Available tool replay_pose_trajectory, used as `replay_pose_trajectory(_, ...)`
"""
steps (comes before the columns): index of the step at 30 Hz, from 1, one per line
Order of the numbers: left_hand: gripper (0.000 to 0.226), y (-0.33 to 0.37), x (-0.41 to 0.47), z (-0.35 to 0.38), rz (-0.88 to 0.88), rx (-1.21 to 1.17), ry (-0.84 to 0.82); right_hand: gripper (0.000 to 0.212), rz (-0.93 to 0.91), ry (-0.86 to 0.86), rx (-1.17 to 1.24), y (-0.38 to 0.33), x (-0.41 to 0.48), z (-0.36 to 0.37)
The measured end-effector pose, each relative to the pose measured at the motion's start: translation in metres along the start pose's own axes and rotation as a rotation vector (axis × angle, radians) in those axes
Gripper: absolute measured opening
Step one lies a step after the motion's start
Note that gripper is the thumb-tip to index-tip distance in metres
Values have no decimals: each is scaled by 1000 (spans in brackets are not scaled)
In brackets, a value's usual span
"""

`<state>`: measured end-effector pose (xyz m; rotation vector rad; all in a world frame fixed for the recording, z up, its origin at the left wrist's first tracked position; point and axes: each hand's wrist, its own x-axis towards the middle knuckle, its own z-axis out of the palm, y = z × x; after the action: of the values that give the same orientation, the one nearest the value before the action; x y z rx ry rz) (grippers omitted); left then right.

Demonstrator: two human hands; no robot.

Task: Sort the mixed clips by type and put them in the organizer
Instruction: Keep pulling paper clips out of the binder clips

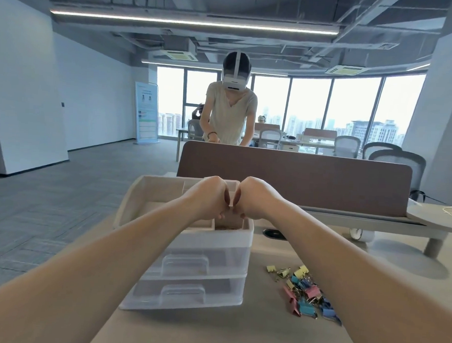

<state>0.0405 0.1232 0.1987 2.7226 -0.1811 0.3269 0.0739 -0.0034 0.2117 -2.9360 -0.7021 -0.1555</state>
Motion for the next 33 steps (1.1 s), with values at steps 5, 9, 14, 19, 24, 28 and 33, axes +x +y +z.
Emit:
replay_pose_trajectory(5,13,5,-8,-5,5,-50,38,21,-2,60,13,6,-5,-1)
replay_pose_trajectory(9,8,21,-27,-3,56,-134,166,16,34,160,133,25,-41,-9)
replay_pose_trajectory(14,10,66,-59,40,143,-242,74,10,133,138,214,78,-126,7)
replay_pose_trajectory(19,9,122,-85,119,248,-217,-211,13,277,13,156,146,-212,49)
replay_pose_trajectory(24,26,163,-92,202,358,4,-481,18,429,-147,165,199,-261,95)
replay_pose_trajectory(28,40,178,-90,232,385,206,-564,28,444,-282,89,220,-275,119)
replay_pose_trajectory(33,35,180,-84,241,359,246,-581,11,388,-306,-22,227,-275,131)
